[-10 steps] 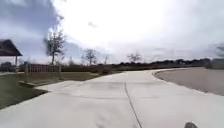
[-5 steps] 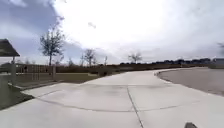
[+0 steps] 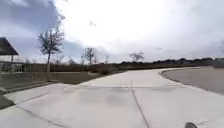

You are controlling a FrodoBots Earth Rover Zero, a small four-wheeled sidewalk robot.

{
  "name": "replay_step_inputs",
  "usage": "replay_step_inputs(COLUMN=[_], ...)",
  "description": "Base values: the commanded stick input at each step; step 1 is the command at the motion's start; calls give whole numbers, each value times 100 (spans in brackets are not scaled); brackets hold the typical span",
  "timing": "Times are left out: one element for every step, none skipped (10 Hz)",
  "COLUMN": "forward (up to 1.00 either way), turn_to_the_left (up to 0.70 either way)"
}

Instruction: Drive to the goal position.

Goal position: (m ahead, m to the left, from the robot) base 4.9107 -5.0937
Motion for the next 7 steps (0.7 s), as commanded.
replay_step_inputs(forward=[100,100,100,100,100,100,100], turn_to_the_left=[-40,-40,-40,-40,-40,-40,-23])
